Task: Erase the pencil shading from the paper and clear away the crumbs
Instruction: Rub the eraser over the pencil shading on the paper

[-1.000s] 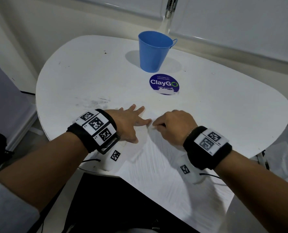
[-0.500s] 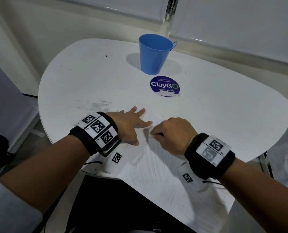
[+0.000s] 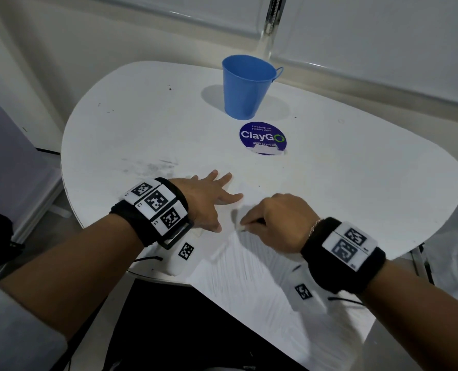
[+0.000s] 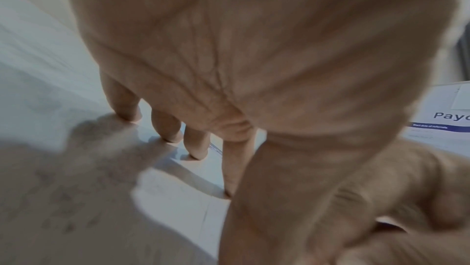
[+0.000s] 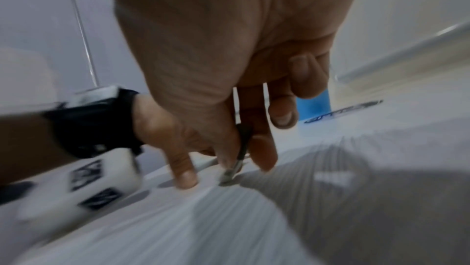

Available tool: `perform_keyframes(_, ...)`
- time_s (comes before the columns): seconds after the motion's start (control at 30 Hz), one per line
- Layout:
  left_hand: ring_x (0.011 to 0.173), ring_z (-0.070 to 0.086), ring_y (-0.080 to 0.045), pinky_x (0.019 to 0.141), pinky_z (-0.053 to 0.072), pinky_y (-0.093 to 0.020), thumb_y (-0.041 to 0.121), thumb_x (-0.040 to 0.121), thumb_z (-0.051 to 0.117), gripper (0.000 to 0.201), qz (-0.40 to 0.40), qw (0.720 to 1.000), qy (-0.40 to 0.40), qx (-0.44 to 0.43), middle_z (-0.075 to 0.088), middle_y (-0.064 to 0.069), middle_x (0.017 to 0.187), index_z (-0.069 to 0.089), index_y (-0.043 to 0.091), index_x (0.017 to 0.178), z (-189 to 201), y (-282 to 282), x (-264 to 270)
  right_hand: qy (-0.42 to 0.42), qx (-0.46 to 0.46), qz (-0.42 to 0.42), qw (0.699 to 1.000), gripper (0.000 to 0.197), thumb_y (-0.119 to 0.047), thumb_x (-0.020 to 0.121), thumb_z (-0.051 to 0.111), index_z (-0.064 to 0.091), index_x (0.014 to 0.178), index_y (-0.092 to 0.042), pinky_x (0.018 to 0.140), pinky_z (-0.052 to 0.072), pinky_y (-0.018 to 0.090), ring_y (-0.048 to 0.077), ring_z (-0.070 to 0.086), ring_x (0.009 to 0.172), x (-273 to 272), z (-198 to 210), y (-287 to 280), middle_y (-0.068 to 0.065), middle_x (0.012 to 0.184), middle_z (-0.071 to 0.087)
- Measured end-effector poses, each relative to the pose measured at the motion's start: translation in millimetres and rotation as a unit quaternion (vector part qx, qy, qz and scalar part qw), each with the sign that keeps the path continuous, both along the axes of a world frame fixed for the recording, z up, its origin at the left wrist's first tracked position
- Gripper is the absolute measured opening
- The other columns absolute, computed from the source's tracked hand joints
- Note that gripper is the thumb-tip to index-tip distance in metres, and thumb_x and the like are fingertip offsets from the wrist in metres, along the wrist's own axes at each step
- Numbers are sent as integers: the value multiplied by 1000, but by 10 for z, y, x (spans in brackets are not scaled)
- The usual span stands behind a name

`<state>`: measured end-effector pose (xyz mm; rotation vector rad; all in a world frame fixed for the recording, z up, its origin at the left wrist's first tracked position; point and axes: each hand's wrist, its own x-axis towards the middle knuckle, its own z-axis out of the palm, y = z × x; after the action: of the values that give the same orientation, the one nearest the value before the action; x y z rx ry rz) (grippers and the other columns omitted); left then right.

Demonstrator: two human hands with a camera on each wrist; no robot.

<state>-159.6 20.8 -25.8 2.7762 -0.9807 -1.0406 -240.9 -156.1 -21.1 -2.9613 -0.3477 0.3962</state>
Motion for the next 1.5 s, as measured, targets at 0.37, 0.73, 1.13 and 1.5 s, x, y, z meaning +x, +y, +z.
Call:
perform_keyframes(0.37,151,-25,-10,126,-4,-40,37,96,62,85,-4,1000,3,5,-26,15,164,3,54,155,25,9,-11,-5,-12,-5,1000,24,-32,95,51,74,102,-39,76,53,33,19,65,87,56,21,21,-11,95,74)
perform_keyframes(0.73,150,-25,-9,124,-6,-39,39,96,63,86,-13,1000,5,2,-26,14,164,3,52,156,-29,18,40,-9,-3,21,1000,25,-32,96,51,73,106,-41,72,51,33,18,65,85,45,-3,43,-13,96,74)
perform_keyframes(1.13,151,-25,-11,127,-3,-44,40,95,63,87,-16,1000,-3,6,-27,15,164,1,54,155,-73,14,61,-11,2,10,1000,24,-33,97,52,73,102,-42,71,49,30,17,65,87,82,16,57,-13,96,74)
perform_keyframes(1.5,151,-26,-12,126,-4,-45,36,93,66,89,-12,1000,8,-1,-27,13,164,4,53,156,-65,11,78,-11,22,14,1000,22,-41,97,53,72,104,-48,74,50,31,16,65,88,34,-25,87,-17,99,74)
